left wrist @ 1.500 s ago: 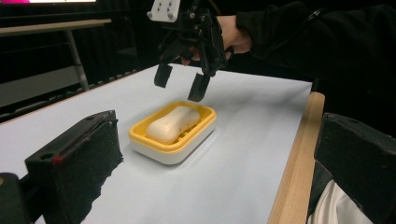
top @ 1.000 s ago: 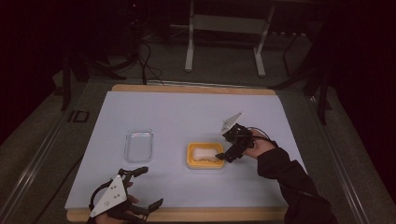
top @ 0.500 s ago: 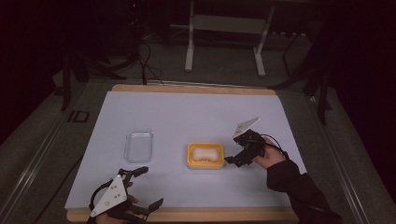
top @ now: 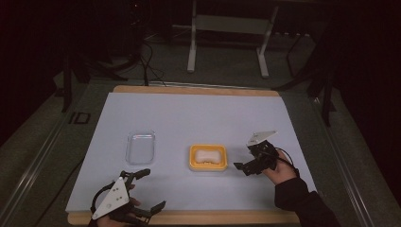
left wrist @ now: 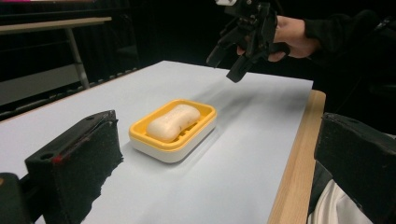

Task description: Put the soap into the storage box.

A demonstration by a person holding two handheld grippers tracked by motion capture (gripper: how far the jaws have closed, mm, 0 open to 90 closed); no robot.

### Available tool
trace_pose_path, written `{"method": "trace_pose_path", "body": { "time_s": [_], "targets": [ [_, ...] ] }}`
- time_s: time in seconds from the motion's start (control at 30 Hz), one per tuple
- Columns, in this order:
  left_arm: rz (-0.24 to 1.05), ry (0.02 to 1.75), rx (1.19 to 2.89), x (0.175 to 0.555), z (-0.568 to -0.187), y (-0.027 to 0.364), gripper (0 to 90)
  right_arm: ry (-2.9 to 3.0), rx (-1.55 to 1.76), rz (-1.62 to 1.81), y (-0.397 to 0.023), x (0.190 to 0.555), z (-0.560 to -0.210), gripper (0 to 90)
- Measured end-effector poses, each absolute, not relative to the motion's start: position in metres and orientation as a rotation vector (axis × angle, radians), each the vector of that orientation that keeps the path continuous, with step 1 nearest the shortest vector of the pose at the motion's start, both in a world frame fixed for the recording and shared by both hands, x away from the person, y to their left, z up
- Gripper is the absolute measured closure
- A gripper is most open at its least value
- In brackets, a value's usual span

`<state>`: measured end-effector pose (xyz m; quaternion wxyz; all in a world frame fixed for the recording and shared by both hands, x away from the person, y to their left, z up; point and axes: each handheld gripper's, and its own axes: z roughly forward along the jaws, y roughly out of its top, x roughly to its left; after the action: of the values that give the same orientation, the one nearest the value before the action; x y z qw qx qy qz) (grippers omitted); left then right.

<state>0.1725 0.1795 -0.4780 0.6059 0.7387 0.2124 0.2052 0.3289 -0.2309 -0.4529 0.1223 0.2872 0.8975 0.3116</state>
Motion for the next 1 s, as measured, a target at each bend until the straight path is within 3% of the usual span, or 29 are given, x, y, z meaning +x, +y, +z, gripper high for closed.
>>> {"method": "trace_pose_path", "body": {
  "time_s": [1.0],
  "targets": [
    [0.482,0.493,1.700,0.171,-0.477,0.180,0.7,2.416,0.939,0.922,-0.275,0.294,-0.478,11.9]
  ]
}}
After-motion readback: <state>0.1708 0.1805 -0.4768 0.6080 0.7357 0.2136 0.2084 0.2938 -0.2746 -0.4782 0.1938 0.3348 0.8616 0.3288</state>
